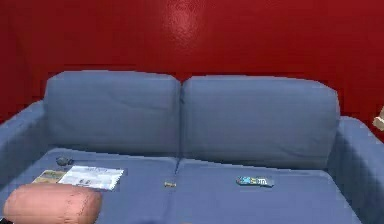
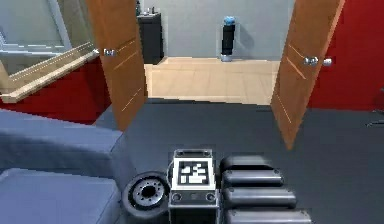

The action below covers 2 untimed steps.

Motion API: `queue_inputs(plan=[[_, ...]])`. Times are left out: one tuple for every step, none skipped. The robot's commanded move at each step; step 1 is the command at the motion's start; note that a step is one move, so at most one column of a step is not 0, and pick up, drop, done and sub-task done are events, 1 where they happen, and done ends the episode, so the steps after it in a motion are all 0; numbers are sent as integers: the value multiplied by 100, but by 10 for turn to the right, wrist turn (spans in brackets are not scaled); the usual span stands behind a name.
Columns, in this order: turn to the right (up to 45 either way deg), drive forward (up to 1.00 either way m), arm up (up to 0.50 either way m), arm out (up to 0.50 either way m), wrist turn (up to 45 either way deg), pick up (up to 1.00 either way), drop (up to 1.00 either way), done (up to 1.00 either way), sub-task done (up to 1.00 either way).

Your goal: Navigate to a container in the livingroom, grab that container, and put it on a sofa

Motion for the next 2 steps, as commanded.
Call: queue_inputs(plan=[[-450, 0, 0, 0, 0, 0, 0, 0, 0], [-450, 0, 0, 0, 0, 0, 0, 0, 0]])
